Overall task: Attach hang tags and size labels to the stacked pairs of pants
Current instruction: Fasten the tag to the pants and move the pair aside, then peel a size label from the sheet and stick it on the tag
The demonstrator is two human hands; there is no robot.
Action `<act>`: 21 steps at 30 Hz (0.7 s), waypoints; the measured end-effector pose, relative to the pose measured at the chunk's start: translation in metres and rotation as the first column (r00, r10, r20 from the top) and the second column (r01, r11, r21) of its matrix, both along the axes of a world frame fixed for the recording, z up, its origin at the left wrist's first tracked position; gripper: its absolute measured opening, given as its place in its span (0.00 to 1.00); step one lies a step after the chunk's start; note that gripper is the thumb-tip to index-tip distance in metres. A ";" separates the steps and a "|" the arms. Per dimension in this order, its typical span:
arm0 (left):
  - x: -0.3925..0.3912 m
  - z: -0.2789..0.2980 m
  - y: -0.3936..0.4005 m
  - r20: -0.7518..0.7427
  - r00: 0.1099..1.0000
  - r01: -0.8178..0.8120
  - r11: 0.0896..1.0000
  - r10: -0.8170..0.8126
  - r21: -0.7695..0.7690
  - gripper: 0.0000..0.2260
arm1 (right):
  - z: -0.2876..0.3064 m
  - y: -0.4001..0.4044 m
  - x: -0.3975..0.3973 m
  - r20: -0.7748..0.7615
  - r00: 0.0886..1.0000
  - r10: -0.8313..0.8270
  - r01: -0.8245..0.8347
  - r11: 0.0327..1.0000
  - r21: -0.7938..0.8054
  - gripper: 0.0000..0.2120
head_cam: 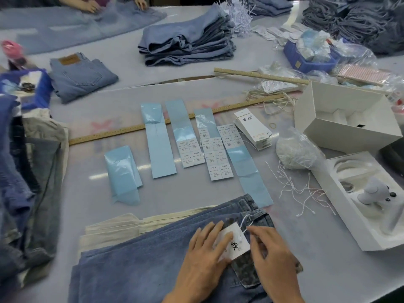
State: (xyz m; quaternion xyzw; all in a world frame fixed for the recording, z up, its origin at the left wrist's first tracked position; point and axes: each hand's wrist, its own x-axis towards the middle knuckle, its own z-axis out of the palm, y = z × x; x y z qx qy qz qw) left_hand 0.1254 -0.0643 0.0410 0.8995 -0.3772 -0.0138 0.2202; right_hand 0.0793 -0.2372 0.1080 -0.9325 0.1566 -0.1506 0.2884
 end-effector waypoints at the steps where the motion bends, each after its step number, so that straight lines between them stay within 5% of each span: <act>1: 0.001 0.003 0.009 -0.007 1.000 -0.019 0.999 0.019 0.034 0.32 | -0.001 0.008 0.005 0.024 0.999 0.034 -0.033 0.999 -0.008 0.15; 4: 0.011 0.015 0.044 0.003 0.986 -0.167 0.985 0.167 0.047 0.30 | -0.003 0.049 0.034 0.013 0.992 0.124 -0.124 0.979 0.162 0.15; 8: 0.052 0.041 0.117 0.125 0.882 -0.420 0.878 0.454 -0.230 0.19 | 0.017 0.148 0.100 0.033 0.900 0.435 -0.414 0.828 0.378 0.12; 10: 0.074 0.059 0.168 0.125 0.739 -0.605 0.734 0.662 -0.307 0.16 | 0.033 0.200 0.129 0.090 0.815 0.572 -0.560 0.739 0.374 0.12; 13: 0.095 0.082 0.255 0.091 0.407 -0.844 0.412 0.909 -0.344 0.21 | 0.053 0.268 0.161 0.115 0.684 0.720 -0.714 0.630 0.306 0.12; 16: 0.090 0.079 0.338 0.005 0.164 -0.983 0.163 0.986 0.082 0.42 | 0.063 0.326 0.186 -0.019 0.533 0.846 -0.811 0.517 0.273 0.13; 18: 0.069 0.059 0.373 -0.049 0.183 -0.924 0.189 0.982 0.333 0.46 | 0.062 0.357 0.199 -0.109 0.462 0.880 -0.809 0.469 0.354 0.15; 21: 0.045 0.037 0.398 -0.120 0.316 -0.913 0.336 0.941 0.231 0.39 | 0.054 0.390 0.211 -0.171 0.475 0.864 -0.603 0.460 0.651 0.17</act>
